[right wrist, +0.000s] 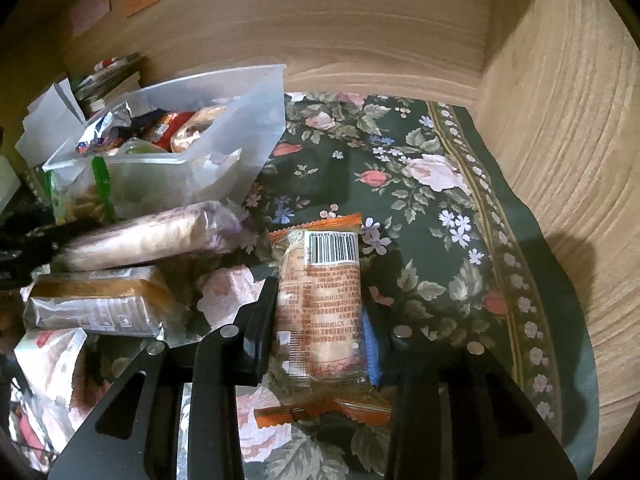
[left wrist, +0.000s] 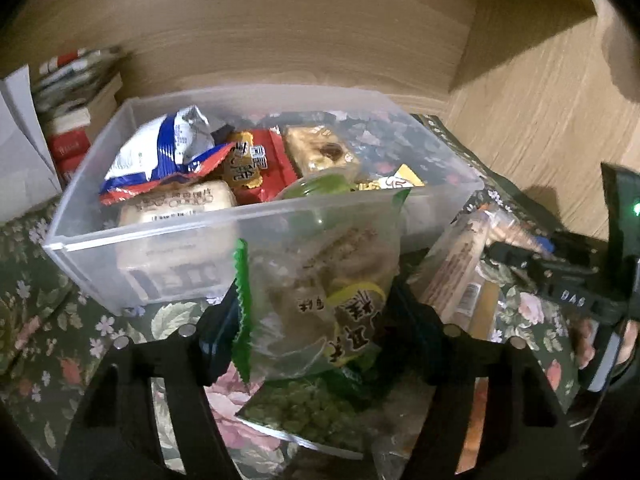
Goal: Organize snacks
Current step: 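Grasp the green-edged clear bag with the left tool while the right tool grasps the cracker pack, then lower the clear bag and cracker pack into the box and open both tools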
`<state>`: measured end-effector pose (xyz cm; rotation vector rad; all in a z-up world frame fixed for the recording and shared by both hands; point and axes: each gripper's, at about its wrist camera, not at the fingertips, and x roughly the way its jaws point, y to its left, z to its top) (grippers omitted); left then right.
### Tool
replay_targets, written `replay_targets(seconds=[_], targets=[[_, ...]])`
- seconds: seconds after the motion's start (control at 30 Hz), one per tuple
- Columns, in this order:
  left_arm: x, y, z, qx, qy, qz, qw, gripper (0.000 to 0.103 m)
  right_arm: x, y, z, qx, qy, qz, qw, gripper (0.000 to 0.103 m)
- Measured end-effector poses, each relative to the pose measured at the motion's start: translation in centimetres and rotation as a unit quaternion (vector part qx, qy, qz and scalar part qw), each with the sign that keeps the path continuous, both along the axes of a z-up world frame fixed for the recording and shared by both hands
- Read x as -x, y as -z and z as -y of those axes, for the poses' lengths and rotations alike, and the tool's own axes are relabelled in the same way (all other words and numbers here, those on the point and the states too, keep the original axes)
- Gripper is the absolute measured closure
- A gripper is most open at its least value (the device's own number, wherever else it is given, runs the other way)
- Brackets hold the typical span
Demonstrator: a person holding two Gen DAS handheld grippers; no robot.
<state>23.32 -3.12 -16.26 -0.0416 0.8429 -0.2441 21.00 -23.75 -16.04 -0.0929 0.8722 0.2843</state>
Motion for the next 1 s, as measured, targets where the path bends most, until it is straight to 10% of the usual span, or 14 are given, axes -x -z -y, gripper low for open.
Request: replay_targets(seconds=[1.0], targets=[[3.3, -10.0, -3.9, 0.012, -0.039, 0.138, 0.9896, 0.044, 0.5, -9.0, -5.9, -0.029, -0.06, 0.129, 0.989, 0.071]])
